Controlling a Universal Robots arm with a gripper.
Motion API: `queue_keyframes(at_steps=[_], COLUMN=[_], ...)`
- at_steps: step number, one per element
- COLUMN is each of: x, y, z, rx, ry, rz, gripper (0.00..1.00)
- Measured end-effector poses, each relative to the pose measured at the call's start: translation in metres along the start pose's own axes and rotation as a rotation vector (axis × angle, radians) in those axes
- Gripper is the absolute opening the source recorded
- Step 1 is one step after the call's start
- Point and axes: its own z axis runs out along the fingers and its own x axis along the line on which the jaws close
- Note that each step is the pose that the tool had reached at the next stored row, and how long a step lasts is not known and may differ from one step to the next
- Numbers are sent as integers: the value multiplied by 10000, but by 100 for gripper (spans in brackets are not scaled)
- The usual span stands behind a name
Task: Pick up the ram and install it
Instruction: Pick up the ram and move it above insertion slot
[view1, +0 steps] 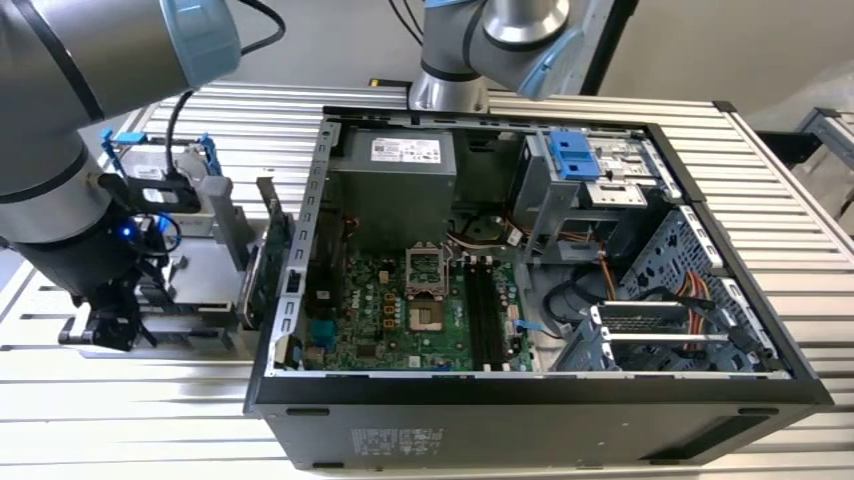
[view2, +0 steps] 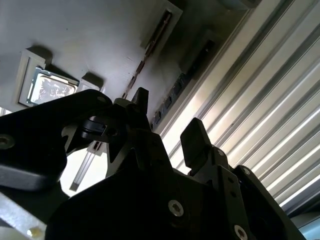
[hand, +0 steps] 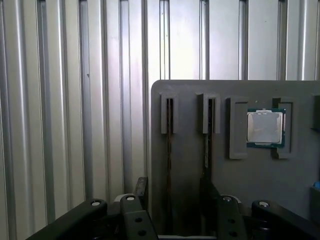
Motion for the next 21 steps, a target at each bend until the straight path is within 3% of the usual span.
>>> queue_keyframes(at_steps=[11, 21], x=[2, 44], y=[-1, -2], z=[113, 159], rx=[1, 1], ry=[0, -1], rz=[0, 1], gripper=[100, 100])
